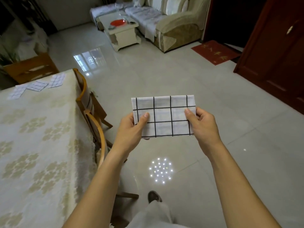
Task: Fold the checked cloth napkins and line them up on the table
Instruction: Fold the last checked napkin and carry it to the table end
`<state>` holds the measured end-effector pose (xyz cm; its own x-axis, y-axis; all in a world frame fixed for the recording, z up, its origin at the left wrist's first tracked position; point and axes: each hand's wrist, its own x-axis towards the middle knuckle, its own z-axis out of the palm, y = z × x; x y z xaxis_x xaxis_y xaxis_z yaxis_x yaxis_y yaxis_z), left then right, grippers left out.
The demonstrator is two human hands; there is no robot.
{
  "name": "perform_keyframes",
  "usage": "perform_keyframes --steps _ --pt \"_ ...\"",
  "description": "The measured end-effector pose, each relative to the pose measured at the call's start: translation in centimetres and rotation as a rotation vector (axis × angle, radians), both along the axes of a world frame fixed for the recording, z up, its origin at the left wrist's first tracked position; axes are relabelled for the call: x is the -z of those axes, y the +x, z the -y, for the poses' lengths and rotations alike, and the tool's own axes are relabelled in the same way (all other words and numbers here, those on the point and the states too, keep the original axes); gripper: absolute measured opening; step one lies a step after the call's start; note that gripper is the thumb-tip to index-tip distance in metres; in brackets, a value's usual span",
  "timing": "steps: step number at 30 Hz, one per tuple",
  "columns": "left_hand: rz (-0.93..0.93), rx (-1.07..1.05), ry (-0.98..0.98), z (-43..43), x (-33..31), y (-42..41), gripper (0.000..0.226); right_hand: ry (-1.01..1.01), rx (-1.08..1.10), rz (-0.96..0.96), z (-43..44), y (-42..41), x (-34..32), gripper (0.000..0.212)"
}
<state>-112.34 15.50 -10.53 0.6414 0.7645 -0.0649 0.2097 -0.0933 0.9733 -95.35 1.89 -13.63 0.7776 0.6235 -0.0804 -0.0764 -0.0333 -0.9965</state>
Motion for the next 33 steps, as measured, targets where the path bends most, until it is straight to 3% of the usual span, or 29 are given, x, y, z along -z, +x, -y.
perform_keyframes --steps 4,17,23,29,33 --pt "0.033 0.011 -0.006 -2.7 0.9 5.5 0.014 -0.059 0.051 0.071 -2.4 4.8 -0.4 0.018" --pt "0.181 -0.046 0.029 -20.3 -0.6 18.0 0.020 -0.052 0.141 0.240 -19.5 17.2 -4.8 0.011" --pt "0.164 -0.184 0.053 -28.8 0.0 17.2 0.027 -0.039 -0.030 0.207 -30.4 19.6 -3.3 0.027" --pt "0.123 -0.357 0.124 -37.4 0.6 18.1 0.021 0.025 -0.201 0.136 -42.5 22.2 -1.7 0.012" --pt "0.104 -0.466 0.180 -43.4 -0.1 19.9 0.044 0.066 -0.347 0.120 -51.3 25.3 -1.9 0.011"
